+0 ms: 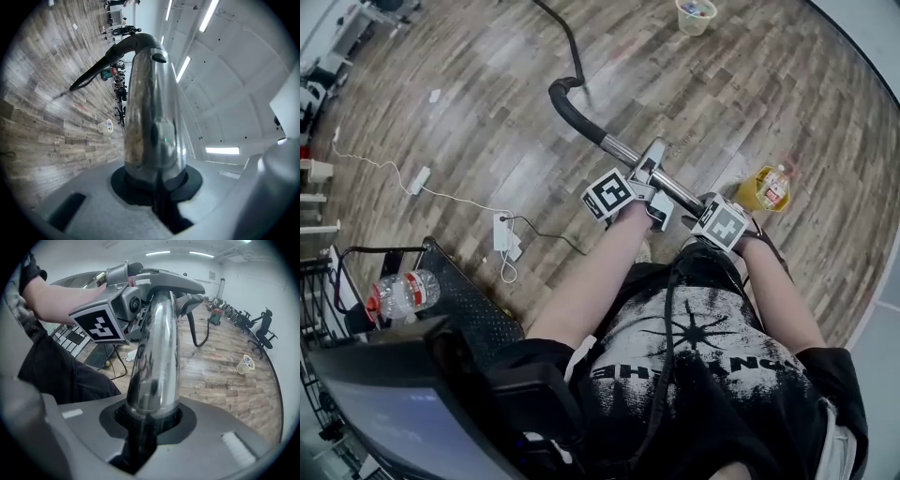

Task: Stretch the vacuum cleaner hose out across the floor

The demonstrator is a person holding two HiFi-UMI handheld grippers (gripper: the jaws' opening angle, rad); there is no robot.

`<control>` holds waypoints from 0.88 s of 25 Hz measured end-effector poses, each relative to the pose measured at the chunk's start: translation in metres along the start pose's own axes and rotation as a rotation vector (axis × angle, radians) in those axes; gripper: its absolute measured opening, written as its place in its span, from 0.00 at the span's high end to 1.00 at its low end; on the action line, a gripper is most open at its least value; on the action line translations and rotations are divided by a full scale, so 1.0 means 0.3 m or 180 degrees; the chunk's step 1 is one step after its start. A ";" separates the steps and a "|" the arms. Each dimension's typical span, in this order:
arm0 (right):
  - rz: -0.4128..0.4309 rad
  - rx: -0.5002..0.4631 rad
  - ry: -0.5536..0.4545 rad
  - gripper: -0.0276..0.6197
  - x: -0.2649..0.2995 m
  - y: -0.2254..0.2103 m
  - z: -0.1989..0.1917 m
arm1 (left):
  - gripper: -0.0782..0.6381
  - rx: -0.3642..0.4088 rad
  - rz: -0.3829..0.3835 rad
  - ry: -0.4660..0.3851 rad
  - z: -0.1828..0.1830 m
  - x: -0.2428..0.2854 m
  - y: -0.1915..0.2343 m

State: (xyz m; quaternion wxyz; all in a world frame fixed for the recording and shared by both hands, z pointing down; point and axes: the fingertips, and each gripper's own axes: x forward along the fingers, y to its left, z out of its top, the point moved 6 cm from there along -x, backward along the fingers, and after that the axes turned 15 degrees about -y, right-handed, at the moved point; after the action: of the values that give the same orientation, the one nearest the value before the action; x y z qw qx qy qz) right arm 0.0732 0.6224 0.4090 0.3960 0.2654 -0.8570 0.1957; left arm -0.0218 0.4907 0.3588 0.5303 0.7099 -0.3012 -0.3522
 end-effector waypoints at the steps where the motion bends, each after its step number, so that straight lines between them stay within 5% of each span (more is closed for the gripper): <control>1: -0.0007 -0.0005 -0.0020 0.81 -0.007 0.004 -0.005 | 0.83 0.0013 -0.0009 0.0003 -0.008 -0.004 -0.009; 13: -0.0038 -0.0135 -0.0102 0.81 -0.184 0.054 -0.178 | 0.83 0.0120 -0.0007 -0.0090 -0.231 -0.072 -0.113; 22: -0.0497 -0.0286 -0.0126 0.79 -0.306 0.085 -0.423 | 0.83 0.0066 0.0086 -0.0059 -0.495 -0.131 -0.095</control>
State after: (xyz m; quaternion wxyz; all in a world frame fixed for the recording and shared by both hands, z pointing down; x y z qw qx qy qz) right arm 0.1806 0.7392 0.4114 0.4046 0.3172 -0.8492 0.1203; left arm 0.0790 0.6097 0.3665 0.5248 0.7079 -0.3193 -0.3485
